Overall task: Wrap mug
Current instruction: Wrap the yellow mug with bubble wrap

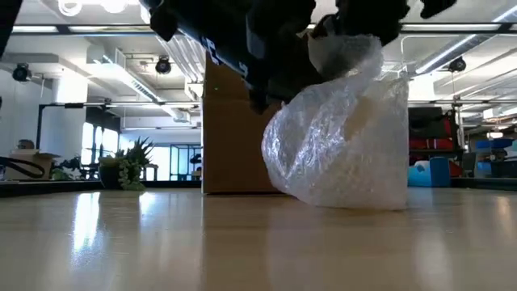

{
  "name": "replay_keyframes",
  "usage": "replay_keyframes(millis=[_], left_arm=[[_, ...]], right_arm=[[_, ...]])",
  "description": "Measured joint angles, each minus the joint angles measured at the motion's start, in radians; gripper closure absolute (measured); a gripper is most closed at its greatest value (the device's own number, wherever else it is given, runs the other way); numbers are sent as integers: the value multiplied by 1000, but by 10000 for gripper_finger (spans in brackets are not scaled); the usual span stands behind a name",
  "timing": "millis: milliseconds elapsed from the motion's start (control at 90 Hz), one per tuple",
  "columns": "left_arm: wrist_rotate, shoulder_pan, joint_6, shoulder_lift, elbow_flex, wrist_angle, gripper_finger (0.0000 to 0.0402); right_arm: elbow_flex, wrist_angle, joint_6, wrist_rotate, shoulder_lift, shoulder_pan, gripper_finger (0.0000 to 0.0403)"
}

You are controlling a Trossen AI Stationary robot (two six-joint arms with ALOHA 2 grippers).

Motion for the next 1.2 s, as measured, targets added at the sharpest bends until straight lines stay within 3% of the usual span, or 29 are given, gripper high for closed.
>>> replay_keyframes(millis=[444,611,844,1022,1200], left_arm=[[7,-44,-43,-146,60,-298,401],[-41,-58,-73,-171,58,-377,401],[46,-70,-99,-80,4,-275,401],[2,-65,-44,-42,17,-123,401],[-76,-65,63,-81,52,-124,401]], right_arm=[[-90,4,62,0,32,-19,401],[-97,30,63,-1,32,-19,401],[-98,41,61,-1,32,-19,401],[-99,48,62,-2,32,-19,401],[-99,49,61,-1,32,-19,401]])
